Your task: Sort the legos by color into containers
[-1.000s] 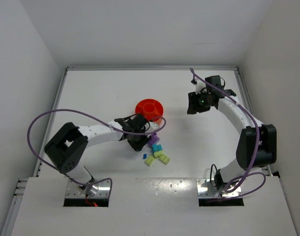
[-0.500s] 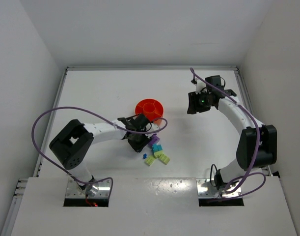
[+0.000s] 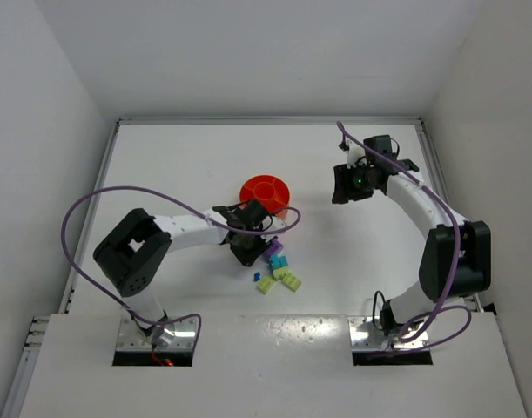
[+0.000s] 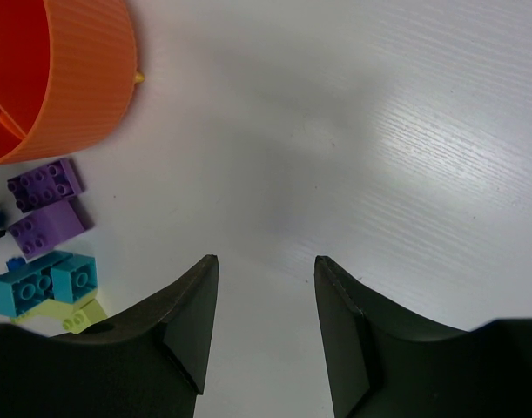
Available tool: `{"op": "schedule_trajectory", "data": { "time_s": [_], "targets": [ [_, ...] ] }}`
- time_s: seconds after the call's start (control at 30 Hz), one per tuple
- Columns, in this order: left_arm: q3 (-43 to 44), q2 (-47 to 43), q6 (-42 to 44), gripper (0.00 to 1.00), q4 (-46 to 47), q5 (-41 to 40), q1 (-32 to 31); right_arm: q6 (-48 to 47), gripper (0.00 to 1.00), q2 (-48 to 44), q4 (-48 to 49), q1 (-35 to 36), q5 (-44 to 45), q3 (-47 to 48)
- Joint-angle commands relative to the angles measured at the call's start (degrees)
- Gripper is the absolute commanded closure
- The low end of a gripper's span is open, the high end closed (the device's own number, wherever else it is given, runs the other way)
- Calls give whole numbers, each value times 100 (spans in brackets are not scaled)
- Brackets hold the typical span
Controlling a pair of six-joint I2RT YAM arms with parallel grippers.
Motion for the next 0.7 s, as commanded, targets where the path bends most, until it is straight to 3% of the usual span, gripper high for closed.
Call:
{"op": "schedule_trajectory", "data": {
  "time_s": [0.0,0.13,0.3,0.53,0.67],
  "targets": [
    [78,138,21,66,-9,-35,-84,8,51,-189,101,-17,-1,2],
    [78,138,21,74,-62,-35,-84,7,51,-189,101,-17,-1,2],
    [78,-28,126,96,-115,-35,-84,7,51,-189,101,-17,-1,2],
    [367,-1195,294,96,-228,1079,434,7,51,-189,153,-17,-1,2],
    [973,-1505,294,96,-229,1161,724,7,51,-189,153,-17,-53,55]
  ]
}}
